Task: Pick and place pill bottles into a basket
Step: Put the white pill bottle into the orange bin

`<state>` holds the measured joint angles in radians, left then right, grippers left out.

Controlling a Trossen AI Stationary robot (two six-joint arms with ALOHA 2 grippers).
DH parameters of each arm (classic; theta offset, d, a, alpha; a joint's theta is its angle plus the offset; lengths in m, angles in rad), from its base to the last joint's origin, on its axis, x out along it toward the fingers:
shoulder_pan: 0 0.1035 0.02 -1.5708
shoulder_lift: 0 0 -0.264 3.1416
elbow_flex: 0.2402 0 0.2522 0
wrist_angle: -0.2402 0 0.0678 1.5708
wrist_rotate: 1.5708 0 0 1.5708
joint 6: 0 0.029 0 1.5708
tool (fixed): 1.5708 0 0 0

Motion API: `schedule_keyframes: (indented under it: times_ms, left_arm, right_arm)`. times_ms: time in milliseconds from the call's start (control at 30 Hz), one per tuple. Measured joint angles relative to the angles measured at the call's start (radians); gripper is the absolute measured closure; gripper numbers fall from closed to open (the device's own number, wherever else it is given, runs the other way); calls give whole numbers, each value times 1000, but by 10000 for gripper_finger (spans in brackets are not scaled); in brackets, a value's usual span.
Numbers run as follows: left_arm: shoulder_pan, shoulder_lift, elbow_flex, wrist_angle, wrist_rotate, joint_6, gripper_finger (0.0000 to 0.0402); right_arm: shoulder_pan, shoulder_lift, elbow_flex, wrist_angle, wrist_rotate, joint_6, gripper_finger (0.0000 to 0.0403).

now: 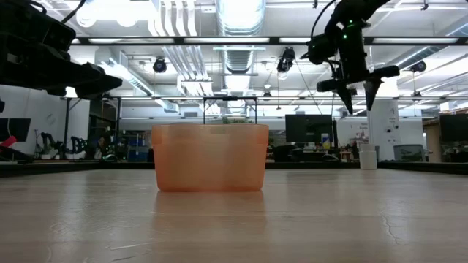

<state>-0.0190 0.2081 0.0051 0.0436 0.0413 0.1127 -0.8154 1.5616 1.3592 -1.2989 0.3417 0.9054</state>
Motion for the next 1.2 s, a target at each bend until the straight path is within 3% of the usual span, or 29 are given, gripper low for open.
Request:
schedule_keyframes:
  times_ms: [300,533,767,1200]
  left_arm:
    - [0,0,0,0,0,0,157]
    - [0,1,0,-1,0,0,157]
    - [0,-1,0,0,0,0,157]
    - [0,-1,0,0,0,0,157]
  right_arm:
    - [-165,10,2,-51,-92,-71,198]
    - [-165,68,24,-48,-114,-79,198]
    - [-186,207,21,-36,-180,-72,197]
    - [-204,257,22,96,-132,-74,197]
